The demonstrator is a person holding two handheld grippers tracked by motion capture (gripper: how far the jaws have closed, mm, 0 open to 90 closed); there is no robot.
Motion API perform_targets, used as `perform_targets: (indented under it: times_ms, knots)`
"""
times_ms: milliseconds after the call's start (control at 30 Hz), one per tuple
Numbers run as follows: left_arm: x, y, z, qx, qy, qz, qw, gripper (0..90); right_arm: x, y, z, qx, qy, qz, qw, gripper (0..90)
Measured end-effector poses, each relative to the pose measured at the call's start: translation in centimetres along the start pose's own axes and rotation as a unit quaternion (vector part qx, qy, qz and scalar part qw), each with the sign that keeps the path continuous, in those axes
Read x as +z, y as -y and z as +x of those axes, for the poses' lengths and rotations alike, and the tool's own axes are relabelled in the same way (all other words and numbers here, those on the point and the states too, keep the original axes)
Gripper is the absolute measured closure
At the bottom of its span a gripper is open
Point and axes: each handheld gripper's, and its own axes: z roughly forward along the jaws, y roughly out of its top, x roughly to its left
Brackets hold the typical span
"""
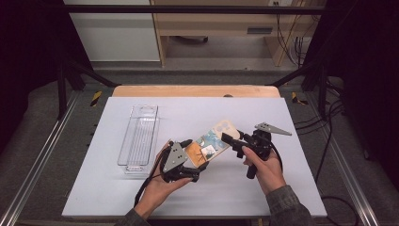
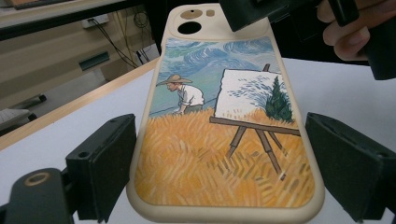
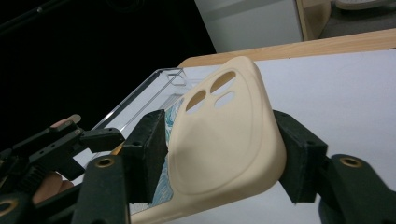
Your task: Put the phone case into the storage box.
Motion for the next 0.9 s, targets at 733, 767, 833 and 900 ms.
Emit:
perform_targets:
  times_ms: [733, 767, 833, 900]
  knots:
    - [0.7, 1.1, -0.1, 0.002, 0.011, 0.013, 0.9998, 10.9, -1.2, -0.5, -0.6, 0.07, -0.031, -0.006, 0.9971, 70.3]
    - [0.7, 1.1, -0.1, 0.002, 0.011, 0.013, 0.9999, 10.9, -1.2, -0.5, -0.6, 0.072, -0.032, -0.007, 0.9968, 71.4]
    - [0.7, 1.2, 0.0, 0.0, 0.013, 0.008, 0.9999, 10.9, -1.2, -0.5, -0.6, 0.076, -0.039, -0.01, 0.9963, 72.5]
    - [0.7, 1.4, 0.0, 0.0, 0.014, 0.007, 0.9999, 10.9, -1.3, -0.6, -0.6, 0.078, -0.042, -0.01, 0.996, 73.4]
